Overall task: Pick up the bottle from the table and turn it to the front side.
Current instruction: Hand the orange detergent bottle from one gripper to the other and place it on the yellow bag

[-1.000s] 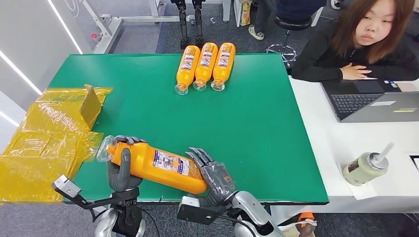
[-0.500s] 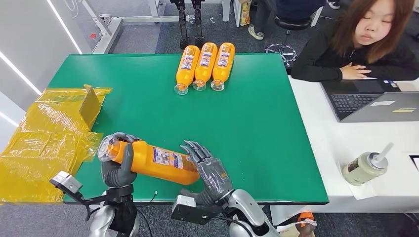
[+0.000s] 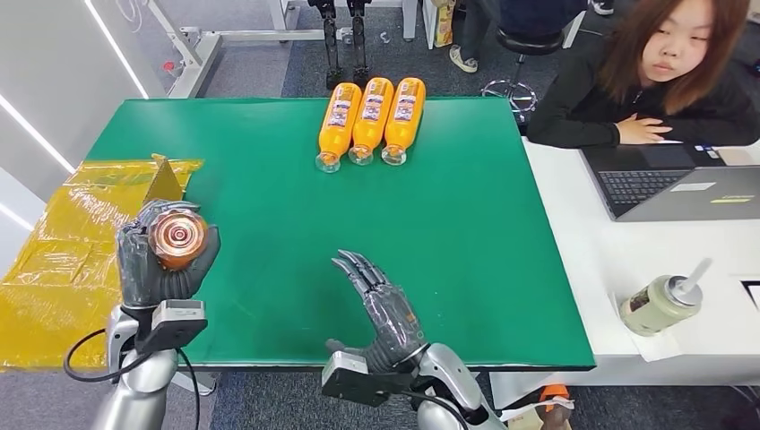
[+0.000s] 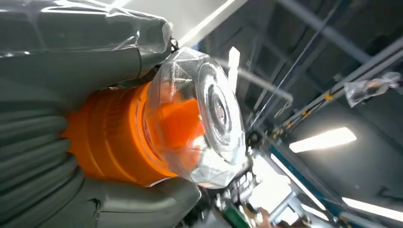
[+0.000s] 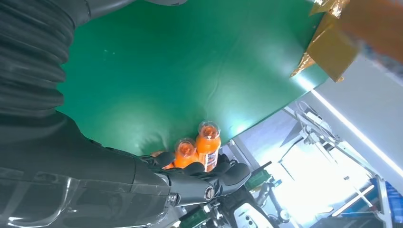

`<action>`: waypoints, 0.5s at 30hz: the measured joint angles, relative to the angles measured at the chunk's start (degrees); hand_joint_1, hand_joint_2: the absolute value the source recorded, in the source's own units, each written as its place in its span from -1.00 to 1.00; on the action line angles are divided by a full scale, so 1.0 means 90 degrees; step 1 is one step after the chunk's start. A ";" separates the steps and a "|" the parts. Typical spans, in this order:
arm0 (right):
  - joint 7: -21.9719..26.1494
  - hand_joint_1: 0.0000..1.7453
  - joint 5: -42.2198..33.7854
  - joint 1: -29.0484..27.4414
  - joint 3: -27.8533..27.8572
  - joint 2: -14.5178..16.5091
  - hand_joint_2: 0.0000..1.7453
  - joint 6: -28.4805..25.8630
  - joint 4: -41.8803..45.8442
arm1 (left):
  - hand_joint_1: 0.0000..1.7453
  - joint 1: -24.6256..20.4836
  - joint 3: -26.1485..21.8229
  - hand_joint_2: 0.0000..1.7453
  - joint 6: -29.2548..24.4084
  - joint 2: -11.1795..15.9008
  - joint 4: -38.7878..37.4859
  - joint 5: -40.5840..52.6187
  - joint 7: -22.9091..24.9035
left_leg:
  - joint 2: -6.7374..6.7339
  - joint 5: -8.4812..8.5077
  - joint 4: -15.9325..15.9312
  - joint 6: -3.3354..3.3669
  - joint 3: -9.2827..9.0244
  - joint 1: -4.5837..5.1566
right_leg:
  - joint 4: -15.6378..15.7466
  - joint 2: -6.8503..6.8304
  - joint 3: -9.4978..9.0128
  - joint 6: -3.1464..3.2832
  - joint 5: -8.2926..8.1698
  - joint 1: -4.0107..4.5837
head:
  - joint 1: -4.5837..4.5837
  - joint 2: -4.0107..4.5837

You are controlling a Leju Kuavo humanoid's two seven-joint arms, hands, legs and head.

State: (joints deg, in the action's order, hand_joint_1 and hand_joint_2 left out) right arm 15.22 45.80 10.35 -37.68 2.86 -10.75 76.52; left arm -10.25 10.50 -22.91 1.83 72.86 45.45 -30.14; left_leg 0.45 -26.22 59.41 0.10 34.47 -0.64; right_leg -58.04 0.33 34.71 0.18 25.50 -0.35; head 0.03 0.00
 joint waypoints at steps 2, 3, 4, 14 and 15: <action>0.0068 -1.00 -0.0134 0.0000 0.0000 -0.0067 1.00 -0.0081 -0.0077 | 1.00 -0.0071 0.0100 1.00 -0.0273 0.0244 -0.0023 0.0459 0.0119 | -0.0002 0.0001 0.0000 -0.0002 0.0000 0.0000 | 0.0000 0.0000 0.0001 0.0000 0.0000 0.0000 | -0.0001 0.0000; 0.0090 -1.00 -0.0182 0.0000 0.0000 -0.0101 1.00 -0.0108 -0.0105 | 1.00 -0.0110 0.0147 1.00 -0.0347 0.0349 -0.0040 0.0632 0.0172 | -0.0002 0.0002 0.0000 -0.0002 0.0001 0.0000 | 0.0000 0.0000 0.0001 0.0000 0.0000 0.0000 | 0.0000 0.0000; 0.0106 -1.00 -0.0221 -0.0001 0.0000 -0.0133 1.00 -0.0128 -0.0129 | 1.00 -0.0151 0.0193 1.00 -0.0388 0.0445 -0.0057 0.0759 0.0218 | -0.0003 0.0002 0.0000 -0.0003 0.0001 0.0000 | 0.0000 0.0001 0.0001 0.0001 -0.0001 0.0000 | 0.0001 0.0000; 0.0059 -1.00 -0.0414 -0.0035 -0.0019 -0.0380 1.00 -0.0191 -0.0131 | 1.00 -0.0843 0.0778 1.00 -0.0735 0.1069 -0.1232 0.2615 0.1135 | -0.0010 0.0006 0.0000 -0.0009 0.0000 0.0001 | 0.0000 0.0005 0.0005 0.0007 -0.0006 0.0000 | 0.0000 0.0000; 0.0050 -1.00 -0.0417 -0.0047 -0.0019 -0.0404 1.00 -0.0190 -0.0100 | 1.00 -0.0933 0.0835 1.00 -0.0743 0.1085 -0.1505 0.2696 0.1183 | -0.0011 0.0006 0.0000 -0.0010 -0.0001 0.0001 | 0.0000 0.0006 0.0005 0.0008 -0.0006 0.0000 | 0.0001 0.0000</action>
State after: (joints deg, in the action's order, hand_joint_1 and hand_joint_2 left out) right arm 15.67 42.05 9.93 -37.86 -0.77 -12.45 75.62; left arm -18.65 18.01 -29.60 11.60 59.32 69.71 -19.49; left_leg 0.35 -26.16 59.41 0.01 34.47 -0.64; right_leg -58.04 0.38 34.76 0.26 25.44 -0.35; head 0.04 0.00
